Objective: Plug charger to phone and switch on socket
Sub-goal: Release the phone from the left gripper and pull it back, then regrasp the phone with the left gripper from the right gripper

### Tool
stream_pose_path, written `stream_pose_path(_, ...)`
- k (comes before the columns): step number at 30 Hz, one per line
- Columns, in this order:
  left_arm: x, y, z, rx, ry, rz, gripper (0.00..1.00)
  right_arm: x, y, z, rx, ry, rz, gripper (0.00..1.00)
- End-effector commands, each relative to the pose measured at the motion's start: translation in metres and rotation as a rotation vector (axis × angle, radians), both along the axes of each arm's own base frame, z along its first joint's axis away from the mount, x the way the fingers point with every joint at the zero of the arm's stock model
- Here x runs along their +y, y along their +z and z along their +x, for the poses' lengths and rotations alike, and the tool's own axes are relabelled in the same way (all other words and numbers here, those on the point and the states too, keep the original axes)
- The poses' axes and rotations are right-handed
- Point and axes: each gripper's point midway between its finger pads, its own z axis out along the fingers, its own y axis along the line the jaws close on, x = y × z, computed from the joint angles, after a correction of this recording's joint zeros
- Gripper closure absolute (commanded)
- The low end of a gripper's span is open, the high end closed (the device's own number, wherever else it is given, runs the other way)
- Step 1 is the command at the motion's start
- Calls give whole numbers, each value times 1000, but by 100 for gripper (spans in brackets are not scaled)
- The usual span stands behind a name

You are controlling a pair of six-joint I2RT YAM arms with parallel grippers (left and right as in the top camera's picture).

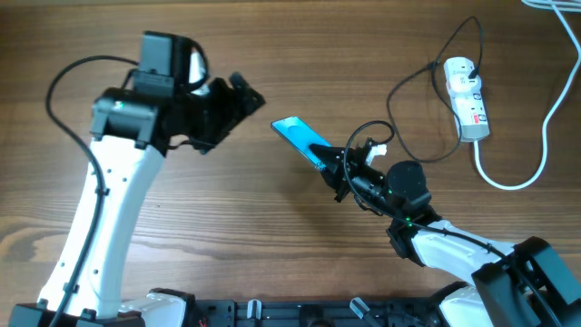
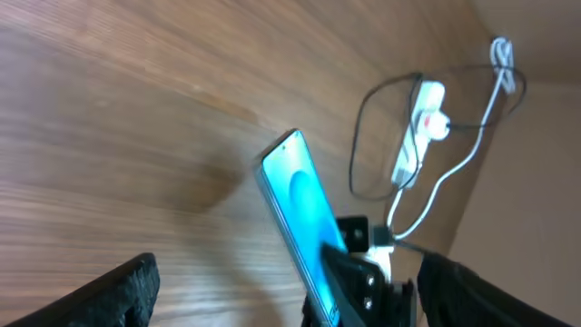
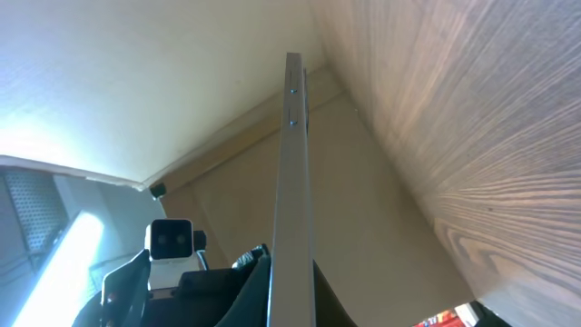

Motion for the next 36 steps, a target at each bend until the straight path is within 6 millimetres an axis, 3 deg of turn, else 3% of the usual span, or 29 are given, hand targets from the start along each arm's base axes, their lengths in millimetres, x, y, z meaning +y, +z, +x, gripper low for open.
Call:
stream_pose_path(1,-12,-30,-4,72,23,-28,11,3,19,3,-46,4,32,96)
stream_pose_path(4,-38,-50,-3,84,-10,-164,16,3,19,2,-46,7,33,96)
stream_pose_path(11,-57,-86,-8,130,26,-267,25,4,19,1,-45,17,32,96)
stream_pose_path(18,-87,-77,-6,79,-17,-308,36,4,19,1,-45,18,33,96)
stream_pose_path(23,-96,-90,-9,109,-20,-289,44,5,19,0,-46,25,33,96)
stream_pose_path(26,-99,-98,-5,130,-1,-295,56,5,20,-1,-47,26,34,96)
stream_pose_path(28,-101,-100,-2,124,-4,-298,56,5,23,0,-59,26,40,96)
stream_pose_path(36,-105,-92,8,105,28,-341,71,5,21,0,-52,25,36,96)
